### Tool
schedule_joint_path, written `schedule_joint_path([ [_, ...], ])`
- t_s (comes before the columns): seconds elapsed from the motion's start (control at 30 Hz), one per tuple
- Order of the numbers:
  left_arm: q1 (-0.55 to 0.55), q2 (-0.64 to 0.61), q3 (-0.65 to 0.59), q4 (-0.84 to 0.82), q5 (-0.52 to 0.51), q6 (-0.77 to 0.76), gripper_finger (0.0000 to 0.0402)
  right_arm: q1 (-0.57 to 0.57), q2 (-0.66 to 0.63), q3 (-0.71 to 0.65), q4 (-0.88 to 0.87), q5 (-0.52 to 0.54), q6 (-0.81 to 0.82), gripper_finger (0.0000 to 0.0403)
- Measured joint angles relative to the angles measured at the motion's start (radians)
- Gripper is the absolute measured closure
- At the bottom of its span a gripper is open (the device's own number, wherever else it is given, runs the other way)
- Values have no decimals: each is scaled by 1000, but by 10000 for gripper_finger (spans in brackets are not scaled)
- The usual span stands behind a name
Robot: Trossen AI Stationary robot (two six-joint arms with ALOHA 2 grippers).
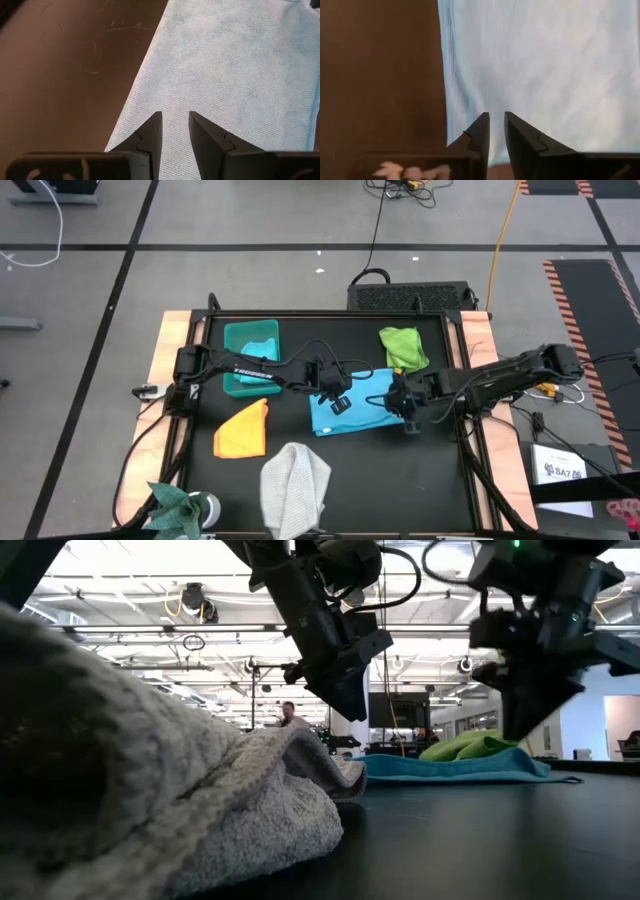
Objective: Fold microfiber towels
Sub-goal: Fold the blue microfiber towel
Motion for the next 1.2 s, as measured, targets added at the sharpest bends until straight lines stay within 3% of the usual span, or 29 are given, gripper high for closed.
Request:
schedule_joint_path([
  [0.3, 0, 0, 0, 0, 0, 0, 303, 84, 1, -12, -44, -28, 149, 308],
  [0.83, 0, 0, 0, -1, 0, -1, 303, 131, 41, -49, 96, 35, 206, 307],
  [1.2, 0, 0, 0, -1, 1, -3, 303, 130, 48, -69, 59, 236, 258, 307],
])
